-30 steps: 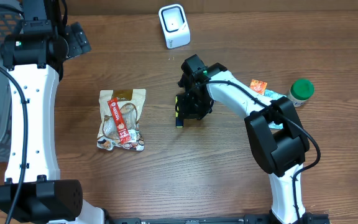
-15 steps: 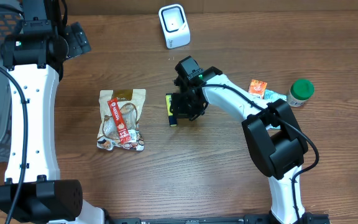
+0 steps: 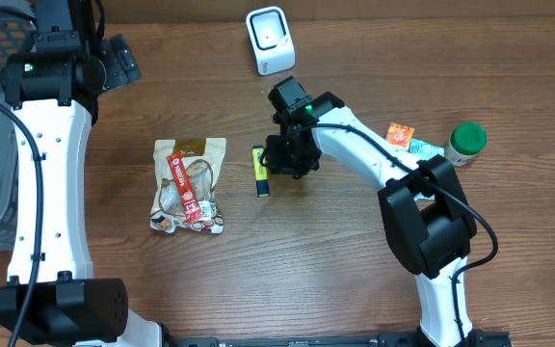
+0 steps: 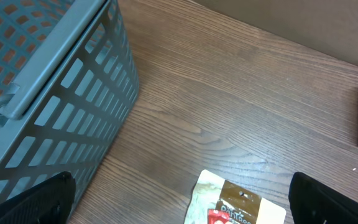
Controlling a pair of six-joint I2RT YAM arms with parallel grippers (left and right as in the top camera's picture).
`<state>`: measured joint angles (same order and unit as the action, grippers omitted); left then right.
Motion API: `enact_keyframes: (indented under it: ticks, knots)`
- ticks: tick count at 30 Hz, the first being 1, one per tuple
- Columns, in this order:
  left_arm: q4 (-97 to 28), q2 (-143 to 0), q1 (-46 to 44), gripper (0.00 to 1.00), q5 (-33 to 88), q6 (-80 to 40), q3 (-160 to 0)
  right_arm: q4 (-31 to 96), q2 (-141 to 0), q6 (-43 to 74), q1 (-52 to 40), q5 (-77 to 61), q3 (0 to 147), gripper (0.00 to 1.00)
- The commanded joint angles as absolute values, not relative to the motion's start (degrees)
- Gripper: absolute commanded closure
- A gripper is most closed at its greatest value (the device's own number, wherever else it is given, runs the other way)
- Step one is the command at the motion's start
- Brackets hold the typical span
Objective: Scan the item barcode
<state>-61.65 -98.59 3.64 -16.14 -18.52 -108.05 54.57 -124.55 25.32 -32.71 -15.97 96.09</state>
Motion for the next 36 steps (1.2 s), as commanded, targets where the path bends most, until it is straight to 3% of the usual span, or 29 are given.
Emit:
enact_keyframes:
  ticks: [1, 36]
  knots:
    - [-61.5, -99.1, 3.6, 0.0, -16.9, -19.3, -108.5, 54.1, -123.4, 25.5, -34.3, -14.0, 96.7, 0.66]
    - [-61.5, -99.1, 3.6, 0.0, -16.9, -19.3, -108.5, 50.9, -123.4, 25.8, -35.1, -10.3, 91.7, 0.75]
